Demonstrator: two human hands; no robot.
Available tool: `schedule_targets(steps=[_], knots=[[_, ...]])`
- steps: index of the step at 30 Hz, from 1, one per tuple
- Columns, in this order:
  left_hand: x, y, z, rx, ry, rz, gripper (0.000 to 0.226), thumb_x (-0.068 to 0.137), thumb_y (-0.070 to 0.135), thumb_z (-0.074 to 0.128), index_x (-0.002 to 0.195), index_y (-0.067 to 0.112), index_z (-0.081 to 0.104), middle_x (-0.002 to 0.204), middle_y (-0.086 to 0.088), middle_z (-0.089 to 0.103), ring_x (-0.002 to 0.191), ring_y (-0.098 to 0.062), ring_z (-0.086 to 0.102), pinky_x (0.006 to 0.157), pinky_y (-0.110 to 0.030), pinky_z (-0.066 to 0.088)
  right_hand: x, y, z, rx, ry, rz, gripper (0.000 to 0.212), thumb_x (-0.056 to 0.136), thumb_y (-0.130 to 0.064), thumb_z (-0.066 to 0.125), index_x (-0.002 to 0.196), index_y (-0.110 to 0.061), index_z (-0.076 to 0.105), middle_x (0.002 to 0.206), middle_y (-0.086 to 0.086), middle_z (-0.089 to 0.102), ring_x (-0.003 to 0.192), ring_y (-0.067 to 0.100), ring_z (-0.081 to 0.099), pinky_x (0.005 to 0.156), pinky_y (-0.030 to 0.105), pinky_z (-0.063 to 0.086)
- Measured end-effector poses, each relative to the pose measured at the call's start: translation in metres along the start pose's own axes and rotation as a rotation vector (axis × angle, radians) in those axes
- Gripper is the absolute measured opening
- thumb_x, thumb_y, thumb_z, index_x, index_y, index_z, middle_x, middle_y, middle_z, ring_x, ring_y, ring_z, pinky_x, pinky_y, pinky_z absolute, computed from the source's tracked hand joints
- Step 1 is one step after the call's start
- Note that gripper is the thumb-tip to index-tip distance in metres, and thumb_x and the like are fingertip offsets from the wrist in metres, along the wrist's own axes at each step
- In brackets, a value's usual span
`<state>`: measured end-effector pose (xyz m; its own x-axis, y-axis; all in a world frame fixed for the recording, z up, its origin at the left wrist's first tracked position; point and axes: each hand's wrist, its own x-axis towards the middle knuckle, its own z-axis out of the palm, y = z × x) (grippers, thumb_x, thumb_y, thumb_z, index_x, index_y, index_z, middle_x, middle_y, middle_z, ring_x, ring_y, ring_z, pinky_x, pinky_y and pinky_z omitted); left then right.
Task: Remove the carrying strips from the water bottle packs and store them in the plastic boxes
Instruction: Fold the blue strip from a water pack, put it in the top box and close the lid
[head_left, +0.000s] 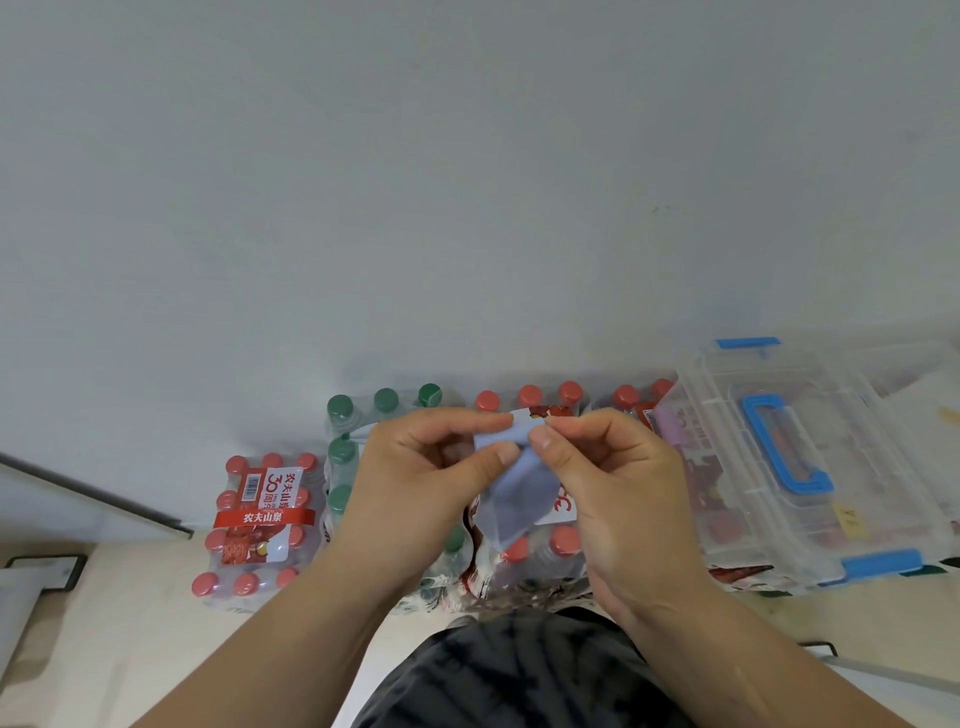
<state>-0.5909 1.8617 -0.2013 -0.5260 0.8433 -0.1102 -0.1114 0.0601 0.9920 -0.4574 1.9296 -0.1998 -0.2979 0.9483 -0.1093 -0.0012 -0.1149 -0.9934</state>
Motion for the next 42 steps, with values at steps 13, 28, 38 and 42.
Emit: schedule_targets(steps=[13,28,38,42], knots=[[0.0015,-0.0004,0.0045,-0.104,0.131,-0.082,0.014,0.086,0.002,0.07,0.09,0.013,0.078,0.084,-0.004,0.079,0.08,-0.015,0.074,0.074,-0.025,0.06,0.0032,0.0072,-0.0015,-0.049,-0.169,0.134,0.034,0.087,0.0,0.073,0.113,-0.022,0.074,0.092,0.005,0.08,0.093,0.02,0.076,0.082,0.031,0.06],[0.0034,-0.0016,0.0002,-0.059,0.093,-0.081,0.023,0.079,-0.004,0.075,0.082,0.018,0.078,0.081,-0.015,0.075,0.073,-0.019,0.069,0.069,-0.028,0.058,0.0045,0.0079,-0.0003,-0.109,-0.154,0.072,0.035,0.08,-0.005,0.082,0.099,-0.033,0.075,0.083,0.011,0.075,0.086,0.03,0.074,0.077,0.035,0.06],[0.0039,-0.0014,0.0018,-0.037,0.115,-0.063,0.016,0.084,-0.002,0.072,0.089,0.013,0.077,0.079,-0.01,0.077,0.075,-0.023,0.073,0.071,-0.031,0.06,0.0034,0.0022,-0.0003,-0.086,-0.081,0.003,0.02,0.09,-0.013,0.072,0.096,-0.031,0.075,0.084,0.007,0.077,0.083,0.021,0.075,0.079,0.034,0.06],[0.0032,-0.0025,0.0034,0.028,0.106,-0.031,0.009,0.085,0.006,0.073,0.087,0.013,0.078,0.076,-0.004,0.078,0.073,-0.021,0.074,0.068,-0.03,0.058,0.0035,0.0035,-0.002,-0.157,-0.105,-0.017,0.029,0.09,-0.008,0.073,0.103,-0.033,0.073,0.075,0.008,0.075,0.082,0.018,0.074,0.097,0.039,0.056]])
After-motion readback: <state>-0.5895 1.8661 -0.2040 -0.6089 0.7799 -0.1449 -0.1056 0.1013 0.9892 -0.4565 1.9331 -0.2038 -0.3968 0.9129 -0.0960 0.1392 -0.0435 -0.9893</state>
